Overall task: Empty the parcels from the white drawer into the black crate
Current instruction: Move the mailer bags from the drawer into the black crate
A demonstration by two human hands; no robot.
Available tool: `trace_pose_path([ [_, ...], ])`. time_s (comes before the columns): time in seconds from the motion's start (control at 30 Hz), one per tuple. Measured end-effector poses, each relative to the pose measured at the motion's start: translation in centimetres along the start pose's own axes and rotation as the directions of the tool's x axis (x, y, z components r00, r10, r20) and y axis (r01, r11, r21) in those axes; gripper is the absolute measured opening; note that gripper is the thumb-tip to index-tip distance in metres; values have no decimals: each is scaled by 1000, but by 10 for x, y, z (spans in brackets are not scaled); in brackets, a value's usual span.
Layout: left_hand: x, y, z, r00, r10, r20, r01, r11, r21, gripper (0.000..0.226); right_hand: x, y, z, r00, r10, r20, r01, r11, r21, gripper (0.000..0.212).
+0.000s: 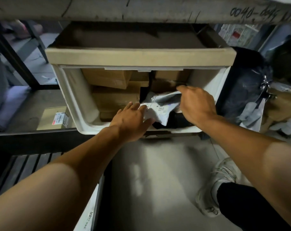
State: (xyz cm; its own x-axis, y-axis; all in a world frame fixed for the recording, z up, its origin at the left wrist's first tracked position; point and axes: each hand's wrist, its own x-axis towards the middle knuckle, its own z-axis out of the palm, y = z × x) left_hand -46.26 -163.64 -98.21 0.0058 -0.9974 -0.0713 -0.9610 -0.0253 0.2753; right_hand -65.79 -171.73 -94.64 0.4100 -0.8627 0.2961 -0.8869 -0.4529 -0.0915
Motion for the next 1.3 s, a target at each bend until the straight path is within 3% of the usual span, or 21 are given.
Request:
trace_pose_path([
  [0.07, -9, 3, -9, 995, -33, -92, 21, 992, -128, 55, -4, -4, -10, 999, 20, -44, -16, 995, 100, 36],
  [0.13, -18, 6, -20, 975, -188, -119, 125, 906, -404, 54, -12, -11, -20, 997, 32, -67, -14, 967, 253, 33],
  [0.23, -33, 10, -35, 926, -377, 10, 233, 553, -800, 56, -26, -22, -39, 992, 32, -121, 17, 922, 387, 34],
  [0.37, -63, 18, -20, 890, -369, 268, 408, 381, -830, 33, -37, -29, -59, 984, 35, -172, 41, 906, 422, 35],
  [0.47, -76, 29, -13, 867, -283, 411, 458, 123, -881, 48, -42, -34, -68, 988, 88, -124, -2, 823, 568, 39],
  [0.53, -81, 30, -15, 872, -224, 436, 447, -2, -895, 61, -44, -46, -73, 993, 92, -73, -11, 693, 721, 43],
  [0.63, -87, 30, -31, 885, -155, 440, 427, -109, -897, 70, -41, -66, -83, 994, 104, 41, -80, 398, 914, 44],
  [0.73, -88, 27, -55, 905, -153, 397, 382, -117, -917, 59, -40, -85, -92, 978, 72, 196, -204, 128, 970, 41],
  [0.8, -90, 25, -74, 928, -180, 326, 311, -104, -945, 46, -40, -93, -98, 971, 27, 238, -239, 45, 970, 42],
  [0.9, -98, 17, -106, 955, -207, 213, 199, -84, -976, 36, -37, -94, -107, 973, 36, 228, -230, 58, 972, 41],
  [1.0, -115, 7, -137, 962, -235, 141, 146, 5, -989, 21, -34, -91, -109, 970, 99, 223, -230, 64, 971, 28],
  [1.07, -124, 3, -151, 971, -215, 105, 118, 48, -992, 12, -33, -89, -103, 927, 118, 355, -359, 13, 933, 13],
  [1.1, -127, 0, -154, 971, -222, 85, 100, 56, -993, 10, -33, -87, -98, 885, 82, 458, -460, -4, 888, 25],
  [1.17, -130, -1, -154, 969, -238, 57, 64, 22, -998, 12, -34, -87, -92, 793, -68, 605, -608, -32, 793, 55],
  [1.2, -129, -1, -151, 968, -244, 51, 52, -3, -999, 17, -34, -89, -91, 777, -162, 608, -619, -28, 785, 60],
  [1.23, -128, -1, -148, 967, -249, 47, 46, -10, -999, 25, -34, -94, -92, 786, -220, 577, -596, -23, 803, 58],
  [1.3, -124, -1, -142, 966, -258, 20, 23, 8, -1000, 41, -32, -107, -94, 839, -195, 509, -526, -48, 849, 39],
])
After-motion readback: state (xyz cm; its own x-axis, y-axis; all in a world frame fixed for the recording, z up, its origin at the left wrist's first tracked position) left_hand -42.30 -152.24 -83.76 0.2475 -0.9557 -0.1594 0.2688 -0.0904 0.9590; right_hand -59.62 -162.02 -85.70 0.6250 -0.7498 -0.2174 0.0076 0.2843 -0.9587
